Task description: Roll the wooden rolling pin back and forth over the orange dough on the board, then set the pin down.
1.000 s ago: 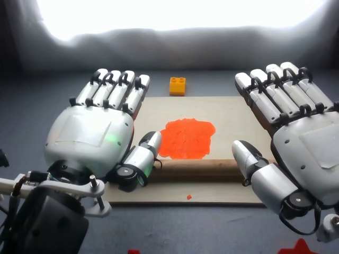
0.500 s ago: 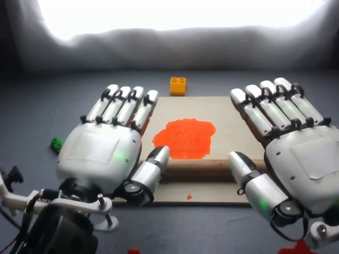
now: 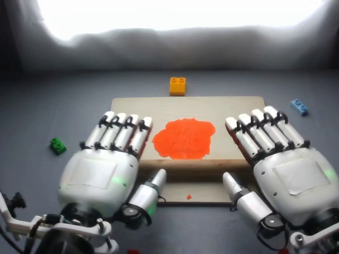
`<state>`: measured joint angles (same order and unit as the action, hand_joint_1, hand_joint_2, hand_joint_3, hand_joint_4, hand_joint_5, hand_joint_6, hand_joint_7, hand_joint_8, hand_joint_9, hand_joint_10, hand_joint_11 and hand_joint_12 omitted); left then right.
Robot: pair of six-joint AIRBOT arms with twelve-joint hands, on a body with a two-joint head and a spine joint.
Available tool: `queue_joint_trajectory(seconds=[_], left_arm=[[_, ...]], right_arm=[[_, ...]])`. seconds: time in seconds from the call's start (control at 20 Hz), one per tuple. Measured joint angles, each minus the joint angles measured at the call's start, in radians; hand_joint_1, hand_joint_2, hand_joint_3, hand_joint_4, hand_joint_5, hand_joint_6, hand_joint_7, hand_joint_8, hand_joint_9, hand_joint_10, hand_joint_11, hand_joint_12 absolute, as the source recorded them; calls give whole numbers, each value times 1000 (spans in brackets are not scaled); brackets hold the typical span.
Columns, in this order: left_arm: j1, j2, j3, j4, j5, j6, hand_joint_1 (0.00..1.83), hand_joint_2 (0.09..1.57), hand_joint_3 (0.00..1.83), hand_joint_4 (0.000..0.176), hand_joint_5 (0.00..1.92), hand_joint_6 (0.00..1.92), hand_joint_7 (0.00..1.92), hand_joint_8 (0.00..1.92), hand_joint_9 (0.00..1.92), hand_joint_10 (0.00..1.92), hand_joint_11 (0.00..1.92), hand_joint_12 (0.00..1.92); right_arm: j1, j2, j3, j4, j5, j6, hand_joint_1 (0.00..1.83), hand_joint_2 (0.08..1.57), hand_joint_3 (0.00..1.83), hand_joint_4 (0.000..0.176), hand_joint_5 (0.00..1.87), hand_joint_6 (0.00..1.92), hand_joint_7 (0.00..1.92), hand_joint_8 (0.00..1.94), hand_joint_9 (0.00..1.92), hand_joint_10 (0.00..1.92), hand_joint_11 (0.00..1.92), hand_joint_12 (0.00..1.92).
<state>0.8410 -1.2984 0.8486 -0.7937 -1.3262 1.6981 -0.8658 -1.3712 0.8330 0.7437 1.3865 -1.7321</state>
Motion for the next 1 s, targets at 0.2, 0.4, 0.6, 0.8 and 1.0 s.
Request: queue_joint_trajectory(seconds=[0.2,0.4,0.6,0.8,1.0], left_arm=[[0,-27,22,13,5,-6,0,1571,47,0,48,9,61,7,31,8,0,0],[9,-48,46,17,2,-18,0,1571,46,0,46,7,62,6,34,8,0,0],[18,-64,67,23,6,-30,0,1570,45,0,51,7,62,4,29,4,0,0],[24,-76,93,30,4,-39,0,1571,42,0,37,0,56,0,26,1,0,0],[24,-83,111,30,5,-44,0,1571,41,0,36,4,40,1,9,1,0,0]], right_arm=[[0,-18,12,-6,-5,37,0,1571,82,0,93,4,81,4,43,2,0,0],[1,-55,53,-8,-21,52,0,1571,87,0,85,2,73,1,31,1,0,0],[1,-92,120,-9,-23,53,0,1571,94,0,91,6,74,4,28,2,0,0],[1,-104,140,-8,-39,56,0,1571,92,0,94,6,73,2,35,4,0,0],[9,-120,147,-9,-64,69,0,1571,90,0,90,4,64,2,20,2,0,0]])
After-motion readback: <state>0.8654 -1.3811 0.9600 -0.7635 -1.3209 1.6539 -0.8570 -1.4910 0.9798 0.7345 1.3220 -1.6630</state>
